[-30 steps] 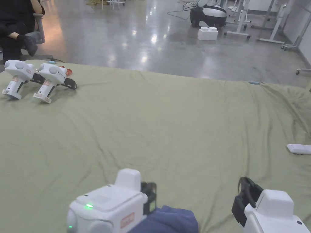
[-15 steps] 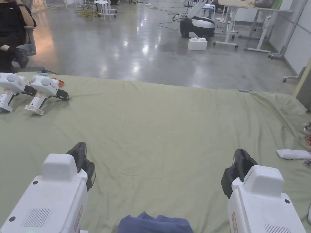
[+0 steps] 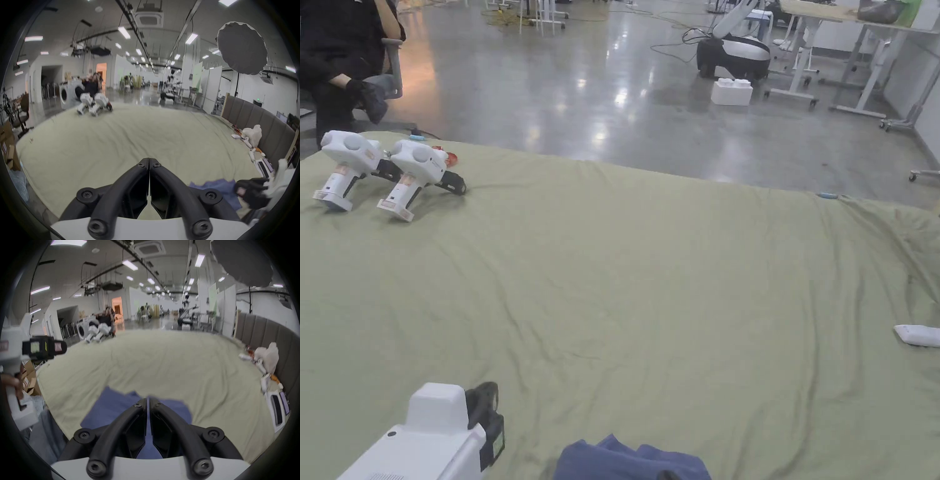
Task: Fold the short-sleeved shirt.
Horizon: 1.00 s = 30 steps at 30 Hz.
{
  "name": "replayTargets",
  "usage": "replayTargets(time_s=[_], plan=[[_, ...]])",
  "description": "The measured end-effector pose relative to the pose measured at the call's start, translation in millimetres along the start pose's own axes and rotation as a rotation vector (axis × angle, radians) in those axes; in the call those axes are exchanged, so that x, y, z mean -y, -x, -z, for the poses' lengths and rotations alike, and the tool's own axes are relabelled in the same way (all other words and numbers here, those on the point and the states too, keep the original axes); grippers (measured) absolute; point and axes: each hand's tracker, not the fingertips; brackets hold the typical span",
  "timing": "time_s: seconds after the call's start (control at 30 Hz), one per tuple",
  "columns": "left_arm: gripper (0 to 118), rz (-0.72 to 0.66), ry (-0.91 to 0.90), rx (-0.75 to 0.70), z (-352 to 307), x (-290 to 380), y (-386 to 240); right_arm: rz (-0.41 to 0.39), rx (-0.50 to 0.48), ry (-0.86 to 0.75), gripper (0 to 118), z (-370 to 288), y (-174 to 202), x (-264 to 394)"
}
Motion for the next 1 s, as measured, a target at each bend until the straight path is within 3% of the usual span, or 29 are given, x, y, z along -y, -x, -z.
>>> replayTargets(time_s=[0.13, 0.2, 0.3, 0.33, 0.37, 0.43, 0.53, 0.7, 0.83, 0.9, 1.0], plan=[[4, -0.076, 0.145, 0.115, 10, 13, 19, 0.04, 0.13, 0.054, 3, 21, -11, 24], [12, -0.105, 0.211, 0.186, 18, 18, 27, 0.046, 0.165, 0.049, 3, 20, -19, 28], [48, -0.201, 0.319, 0.316, 35, 25, 39, 0.045, 0.163, 0.048, 3, 20, -26, 30], [68, -0.231, 0.362, 0.349, 42, 27, 42, 0.045, 0.162, 0.052, 3, 21, -27, 31], [80, -0.26, 0.404, 0.402, 52, 31, 44, 0.046, 0.16, 0.055, 3, 23, -28, 32], [95, -0.305, 0.464, 0.488, 67, 37, 45, 0.042, 0.158, 0.061, 3, 23, -27, 32], [95, -0.389, 0.555, 0.619, 96, 50, 47, 0.041, 0.15, 0.065, 3, 24, -29, 33], [93, -0.519, 0.724, 0.713, 137, 73, 36, 0.043, 0.138, 0.069, 3, 24, -32, 34], [71, -0.56, 0.716, 0.78, 148, 84, 26, 0.043, 0.132, 0.07, 3, 24, -34, 34], [68, -0.632, 0.718, 0.756, 142, 82, 19, 0.042, 0.127, 0.071, 3, 23, -37, 34], [59, -0.602, 0.698, 0.757, 131, 79, 9, 0.035, 0.122, 0.073, 3, 23, -36, 33]])
